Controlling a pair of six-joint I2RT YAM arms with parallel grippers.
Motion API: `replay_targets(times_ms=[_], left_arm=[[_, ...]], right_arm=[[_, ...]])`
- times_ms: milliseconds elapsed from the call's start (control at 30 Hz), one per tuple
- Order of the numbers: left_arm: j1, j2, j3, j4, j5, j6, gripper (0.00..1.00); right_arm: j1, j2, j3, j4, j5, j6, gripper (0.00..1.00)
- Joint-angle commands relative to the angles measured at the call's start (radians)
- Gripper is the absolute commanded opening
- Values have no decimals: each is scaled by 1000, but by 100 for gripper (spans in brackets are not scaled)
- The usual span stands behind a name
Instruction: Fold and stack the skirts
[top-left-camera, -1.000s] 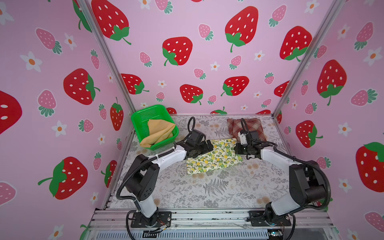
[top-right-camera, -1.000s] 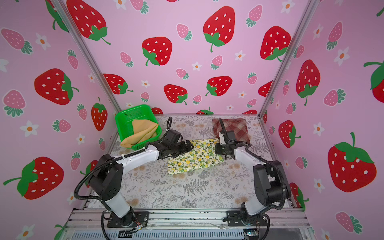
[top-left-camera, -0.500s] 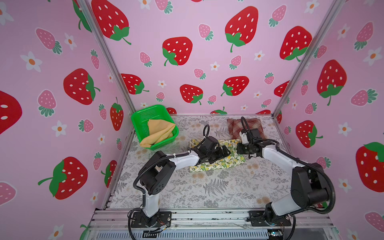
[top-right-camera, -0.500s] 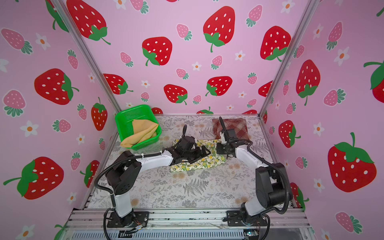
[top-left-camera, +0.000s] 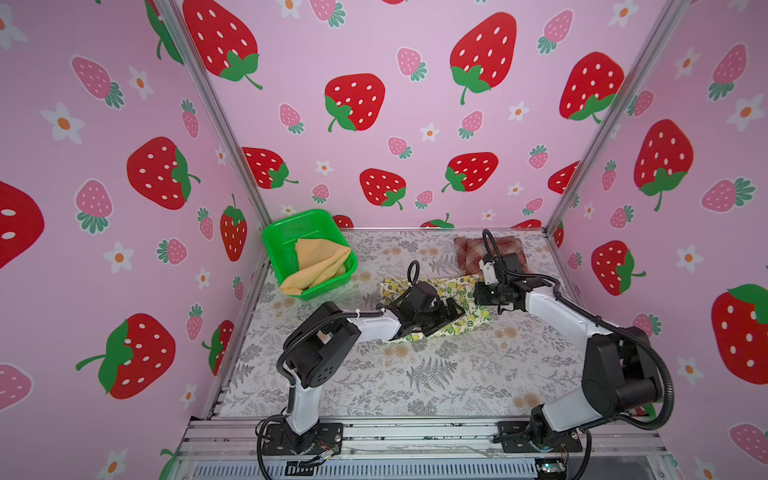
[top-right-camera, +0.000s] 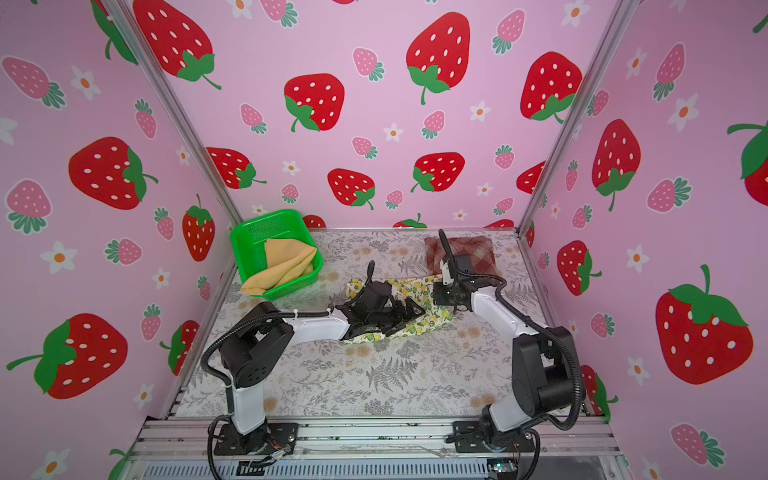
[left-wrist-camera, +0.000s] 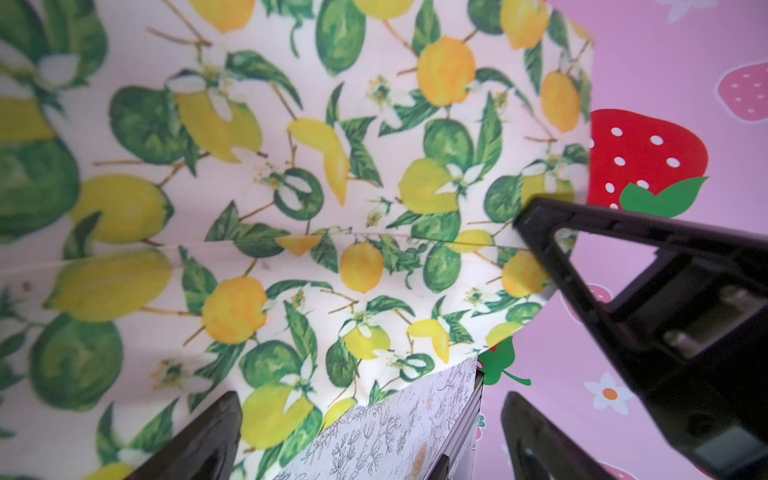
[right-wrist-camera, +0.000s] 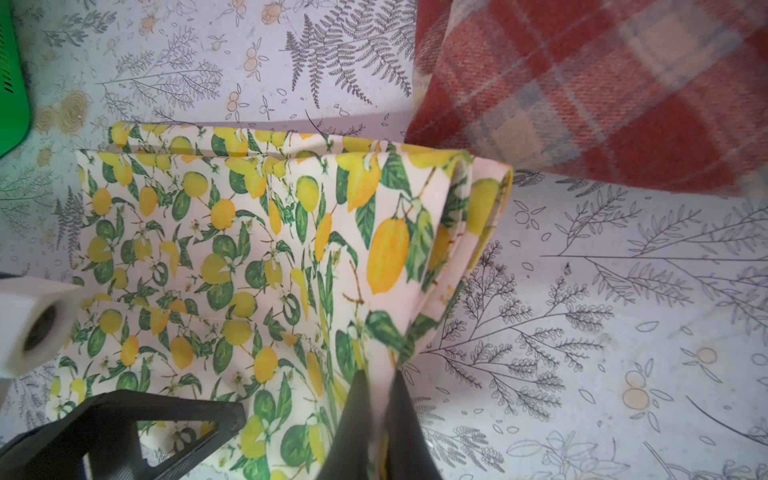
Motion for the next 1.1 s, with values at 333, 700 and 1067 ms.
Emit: replay_targets(times_ms=[333,700,1067], left_arm=[[-21,45,-23,57,20,-30,98],[-29,88,23,42,21,-21,98],[28,-28,40,-55,20,53,98]], right_arm=[[-2,-25,47,-18,-25,13,0],[19,-15,90,-35,-73,57,0],[64,-3,95,-22,-67,110,0]])
